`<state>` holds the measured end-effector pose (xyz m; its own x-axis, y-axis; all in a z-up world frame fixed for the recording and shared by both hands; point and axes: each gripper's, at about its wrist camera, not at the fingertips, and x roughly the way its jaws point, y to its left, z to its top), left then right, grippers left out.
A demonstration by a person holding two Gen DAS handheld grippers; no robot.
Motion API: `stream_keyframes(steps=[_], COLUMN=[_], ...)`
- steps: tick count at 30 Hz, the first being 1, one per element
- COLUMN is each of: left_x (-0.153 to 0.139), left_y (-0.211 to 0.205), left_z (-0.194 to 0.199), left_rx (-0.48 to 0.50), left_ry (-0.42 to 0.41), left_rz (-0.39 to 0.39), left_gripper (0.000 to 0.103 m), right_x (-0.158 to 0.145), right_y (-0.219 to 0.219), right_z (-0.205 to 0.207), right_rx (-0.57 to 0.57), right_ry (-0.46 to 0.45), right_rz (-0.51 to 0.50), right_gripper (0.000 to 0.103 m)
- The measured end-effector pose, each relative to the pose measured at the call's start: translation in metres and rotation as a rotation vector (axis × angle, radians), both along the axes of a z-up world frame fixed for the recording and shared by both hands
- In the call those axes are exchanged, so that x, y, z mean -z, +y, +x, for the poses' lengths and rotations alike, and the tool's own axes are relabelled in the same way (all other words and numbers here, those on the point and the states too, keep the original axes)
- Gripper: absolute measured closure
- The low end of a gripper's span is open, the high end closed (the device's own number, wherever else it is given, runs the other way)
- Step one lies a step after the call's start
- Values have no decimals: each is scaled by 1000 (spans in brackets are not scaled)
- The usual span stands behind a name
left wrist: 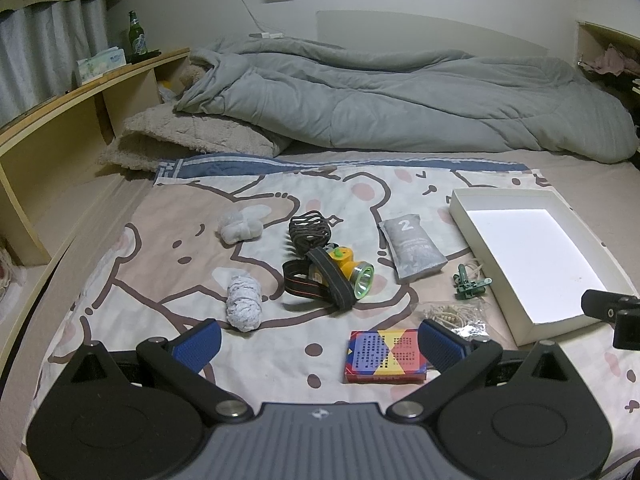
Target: Organize objects
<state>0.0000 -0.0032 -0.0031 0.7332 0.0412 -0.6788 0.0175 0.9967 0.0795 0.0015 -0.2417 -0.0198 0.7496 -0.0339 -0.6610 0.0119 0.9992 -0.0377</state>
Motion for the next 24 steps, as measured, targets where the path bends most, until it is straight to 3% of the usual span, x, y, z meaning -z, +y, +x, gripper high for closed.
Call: stream_keyframes(steps=[24], left_x=[-1], left_y=[-3], left_z=[0], left_rx=[17], left_ry=[-37], left_rz=[2], left_gripper=[0], right_x=[-4], right_y=[1], right_z=[0], right_rx=[5], right_ry=[-14], right_rz=[7], right_gripper=[0])
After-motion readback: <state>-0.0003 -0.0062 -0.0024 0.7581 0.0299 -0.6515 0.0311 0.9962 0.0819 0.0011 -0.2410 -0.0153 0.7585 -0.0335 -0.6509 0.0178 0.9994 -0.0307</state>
